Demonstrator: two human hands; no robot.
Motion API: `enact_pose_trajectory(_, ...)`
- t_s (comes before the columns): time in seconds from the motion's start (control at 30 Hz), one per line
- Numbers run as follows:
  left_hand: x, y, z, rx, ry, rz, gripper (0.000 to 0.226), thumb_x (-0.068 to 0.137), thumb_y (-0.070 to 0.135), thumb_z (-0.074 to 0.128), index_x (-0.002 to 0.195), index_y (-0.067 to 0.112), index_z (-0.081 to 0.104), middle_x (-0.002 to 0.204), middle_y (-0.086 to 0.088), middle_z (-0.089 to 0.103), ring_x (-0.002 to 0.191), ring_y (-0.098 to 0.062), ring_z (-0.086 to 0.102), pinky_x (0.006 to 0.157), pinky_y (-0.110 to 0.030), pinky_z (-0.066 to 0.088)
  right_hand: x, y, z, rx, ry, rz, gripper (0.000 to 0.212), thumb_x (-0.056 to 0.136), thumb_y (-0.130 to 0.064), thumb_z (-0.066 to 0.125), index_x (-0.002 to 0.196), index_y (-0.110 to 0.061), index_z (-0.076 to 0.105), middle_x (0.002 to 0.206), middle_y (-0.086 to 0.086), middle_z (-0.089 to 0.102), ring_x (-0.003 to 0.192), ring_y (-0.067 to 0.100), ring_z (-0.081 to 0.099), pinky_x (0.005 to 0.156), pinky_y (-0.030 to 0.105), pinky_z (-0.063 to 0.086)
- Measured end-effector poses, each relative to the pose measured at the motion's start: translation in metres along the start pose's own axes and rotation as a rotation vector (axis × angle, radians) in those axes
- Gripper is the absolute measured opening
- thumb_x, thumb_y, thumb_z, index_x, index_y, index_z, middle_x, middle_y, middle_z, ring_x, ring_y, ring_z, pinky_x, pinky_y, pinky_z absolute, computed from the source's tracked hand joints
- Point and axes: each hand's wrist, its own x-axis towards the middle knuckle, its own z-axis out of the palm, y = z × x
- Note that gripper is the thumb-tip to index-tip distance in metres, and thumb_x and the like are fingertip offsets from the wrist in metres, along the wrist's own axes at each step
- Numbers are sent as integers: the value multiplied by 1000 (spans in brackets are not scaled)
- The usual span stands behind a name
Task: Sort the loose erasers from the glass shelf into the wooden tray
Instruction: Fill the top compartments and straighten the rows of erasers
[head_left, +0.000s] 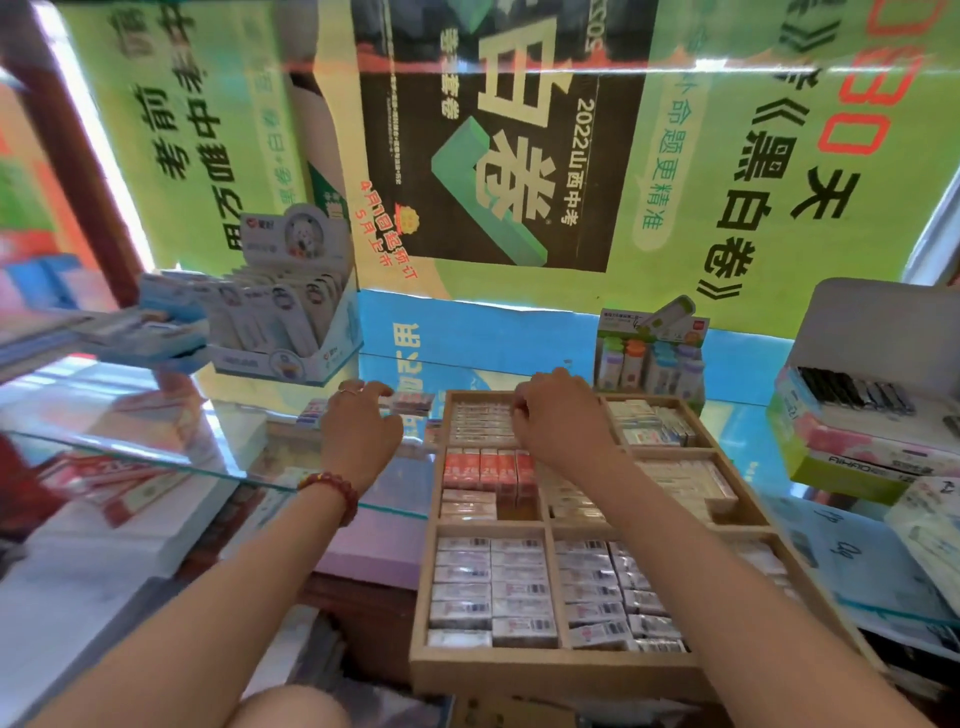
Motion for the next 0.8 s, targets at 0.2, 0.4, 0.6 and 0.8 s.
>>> enact_pose_trajectory(0.2,19,-58,-5,300,-191,-23,66,81,37,57,142,35,33,156,-11,13,144,-26,7,114,-45,14,35,-63,24,223,-112,-44,31,87,-16,50,115,-19,64,109,5,64,112,25,48,87,32,40)
enact_pose_trajectory(0.4,31,-86,7,405,-186,55,59,79,55,36,136,38,38,150,-6,30,139,-26,21,110,-50,23,92,-89,58,-115,-351,-118,39,93,-32,53,128,-14,53,123,9,59,127,27,36,95,35,36)
enact_pose_trajectory(0.6,31,-90,12,302,-4,160,39,80,47,46,113,28,55,117,4,55,116,-18,47,93,-35,34,108,-99,78,-229,-427,-89,35,95,-27,54,125,-9,52,129,11,57,133,30,35,99,36,35)
enact_pose_trajectory(0.8,26,-86,10,196,33,150,34,81,33,58,112,20,58,120,-3,55,120,-23,45,97,-36,30,98,-101,74,-133,-128,-98,34,96,-39,48,110,-11,61,113,7,64,115,27,48,93,34,35)
